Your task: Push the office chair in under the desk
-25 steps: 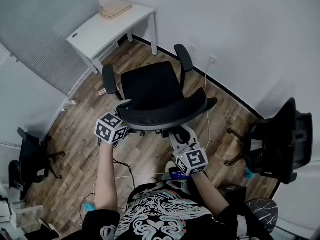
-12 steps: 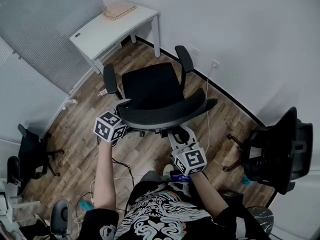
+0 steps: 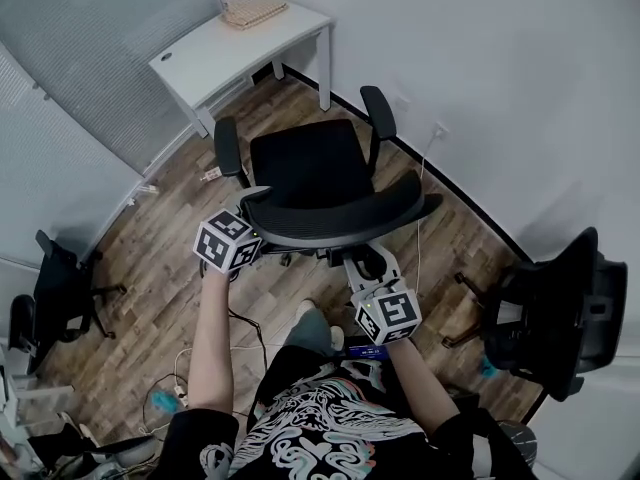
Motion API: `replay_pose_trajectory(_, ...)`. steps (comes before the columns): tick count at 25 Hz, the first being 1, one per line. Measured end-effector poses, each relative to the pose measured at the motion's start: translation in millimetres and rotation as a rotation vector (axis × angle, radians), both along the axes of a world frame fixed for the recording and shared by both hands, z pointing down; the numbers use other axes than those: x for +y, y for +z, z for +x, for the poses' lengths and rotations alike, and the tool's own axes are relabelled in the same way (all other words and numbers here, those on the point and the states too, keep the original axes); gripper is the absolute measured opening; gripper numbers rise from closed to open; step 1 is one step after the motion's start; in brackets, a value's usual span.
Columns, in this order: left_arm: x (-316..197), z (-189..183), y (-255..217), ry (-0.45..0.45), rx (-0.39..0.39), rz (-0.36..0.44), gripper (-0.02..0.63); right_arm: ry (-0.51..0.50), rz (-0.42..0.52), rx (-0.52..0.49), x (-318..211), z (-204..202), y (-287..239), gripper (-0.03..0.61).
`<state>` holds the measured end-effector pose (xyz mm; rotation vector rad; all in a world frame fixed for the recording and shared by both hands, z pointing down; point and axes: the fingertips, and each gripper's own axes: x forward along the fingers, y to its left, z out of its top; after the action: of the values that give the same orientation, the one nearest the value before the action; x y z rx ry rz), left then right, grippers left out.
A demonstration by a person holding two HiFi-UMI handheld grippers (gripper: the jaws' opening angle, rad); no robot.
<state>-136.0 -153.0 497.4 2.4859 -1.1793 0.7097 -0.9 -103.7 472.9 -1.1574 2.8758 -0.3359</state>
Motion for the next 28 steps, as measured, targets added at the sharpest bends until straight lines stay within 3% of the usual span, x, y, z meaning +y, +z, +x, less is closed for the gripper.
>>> replay_pose_trajectory(28,-43.1,18.1,1.3,-0.067,0.007,-0.012,0.308,-0.079,-0.028,0.008,-53.0,20.2,2.2,0.104)
